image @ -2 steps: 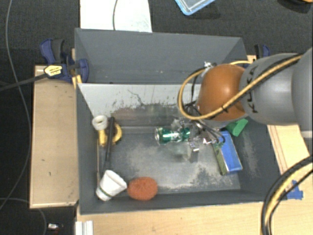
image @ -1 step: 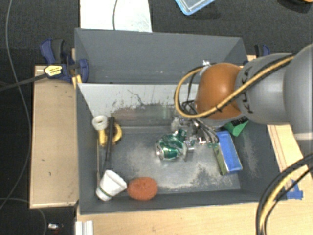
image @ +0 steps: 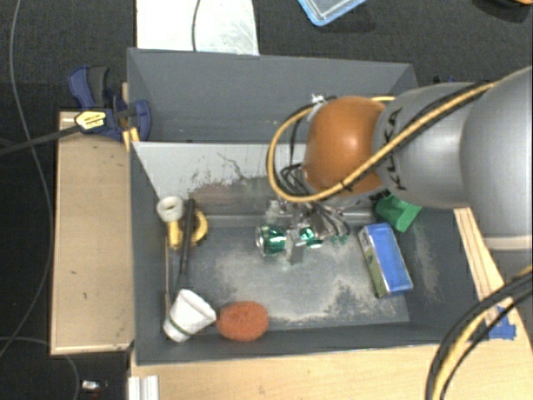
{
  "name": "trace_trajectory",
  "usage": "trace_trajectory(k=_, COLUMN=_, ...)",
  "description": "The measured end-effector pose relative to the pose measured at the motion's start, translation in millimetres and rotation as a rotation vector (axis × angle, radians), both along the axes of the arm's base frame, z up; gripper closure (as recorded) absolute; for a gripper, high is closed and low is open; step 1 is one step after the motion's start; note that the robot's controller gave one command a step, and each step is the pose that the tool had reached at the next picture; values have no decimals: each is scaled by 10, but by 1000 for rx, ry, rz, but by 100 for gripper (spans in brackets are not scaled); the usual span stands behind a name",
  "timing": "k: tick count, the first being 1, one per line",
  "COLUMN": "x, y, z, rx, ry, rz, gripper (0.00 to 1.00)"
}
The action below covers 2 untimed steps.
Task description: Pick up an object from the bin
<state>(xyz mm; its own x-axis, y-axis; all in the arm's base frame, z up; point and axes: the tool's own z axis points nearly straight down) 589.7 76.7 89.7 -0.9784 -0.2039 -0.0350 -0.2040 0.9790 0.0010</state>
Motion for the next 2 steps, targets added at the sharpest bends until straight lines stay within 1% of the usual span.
trace_trajectory(k=2, x=0, y=-3, z=-1, rx=0, ry=0, rz=-4, gripper=100)
